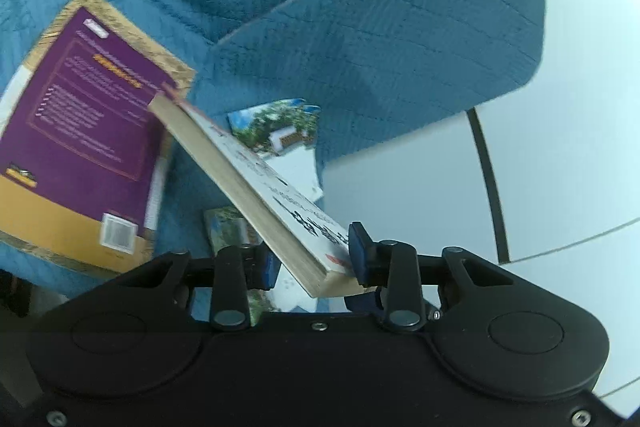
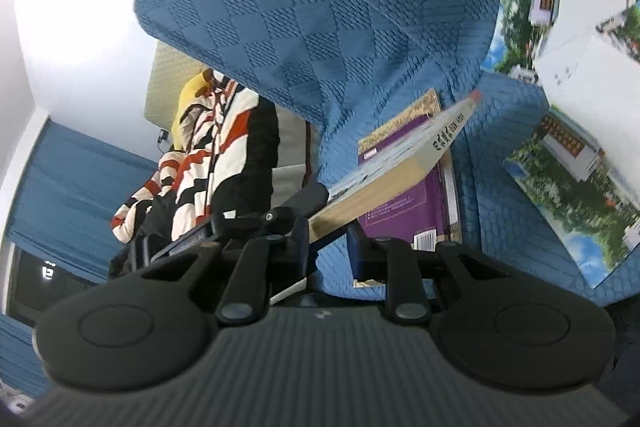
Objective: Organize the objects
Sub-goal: 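Carry the orange book over the purple paperback and tilt it down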
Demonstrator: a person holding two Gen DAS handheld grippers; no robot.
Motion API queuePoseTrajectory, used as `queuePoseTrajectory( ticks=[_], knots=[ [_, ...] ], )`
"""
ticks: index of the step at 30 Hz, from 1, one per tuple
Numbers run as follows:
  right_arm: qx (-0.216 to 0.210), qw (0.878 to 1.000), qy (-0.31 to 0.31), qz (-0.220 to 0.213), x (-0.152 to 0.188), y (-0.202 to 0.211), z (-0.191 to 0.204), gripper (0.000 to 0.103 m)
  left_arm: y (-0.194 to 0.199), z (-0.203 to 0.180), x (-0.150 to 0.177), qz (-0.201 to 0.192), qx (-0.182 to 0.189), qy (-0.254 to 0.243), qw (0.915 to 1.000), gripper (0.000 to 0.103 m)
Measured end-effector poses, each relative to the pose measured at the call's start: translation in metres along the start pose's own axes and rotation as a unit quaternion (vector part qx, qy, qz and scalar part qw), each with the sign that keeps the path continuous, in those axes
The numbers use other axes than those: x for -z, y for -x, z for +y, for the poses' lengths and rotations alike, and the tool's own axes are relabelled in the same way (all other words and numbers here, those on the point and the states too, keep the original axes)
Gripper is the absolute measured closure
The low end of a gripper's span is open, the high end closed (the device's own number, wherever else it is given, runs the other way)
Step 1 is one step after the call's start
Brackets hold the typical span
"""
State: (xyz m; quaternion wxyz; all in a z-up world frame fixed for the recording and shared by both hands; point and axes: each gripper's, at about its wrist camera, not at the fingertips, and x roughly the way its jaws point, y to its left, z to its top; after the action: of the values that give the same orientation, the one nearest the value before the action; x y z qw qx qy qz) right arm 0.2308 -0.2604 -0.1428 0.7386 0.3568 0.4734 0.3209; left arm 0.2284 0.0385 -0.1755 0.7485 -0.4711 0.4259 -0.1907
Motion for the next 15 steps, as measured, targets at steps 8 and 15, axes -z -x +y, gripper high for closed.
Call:
queuePoseTrajectory(
  ticks=[8, 15],
  knots=[
    [-0.004, 0.997, -0.076, 0.016, 0.032, -0.021, -0.039, 0.075, 0.002, 0.054, 0.015, 0.013, -0.023, 0.061, 0.9978, 0.083],
    [-0.037, 0.981, -0.188, 0.008, 0.066, -0.043, -0.098, 0.042, 0.003, 0.077, 0.027, 0.020, -0.041, 0.085, 0.9953, 0.090]
  ],
)
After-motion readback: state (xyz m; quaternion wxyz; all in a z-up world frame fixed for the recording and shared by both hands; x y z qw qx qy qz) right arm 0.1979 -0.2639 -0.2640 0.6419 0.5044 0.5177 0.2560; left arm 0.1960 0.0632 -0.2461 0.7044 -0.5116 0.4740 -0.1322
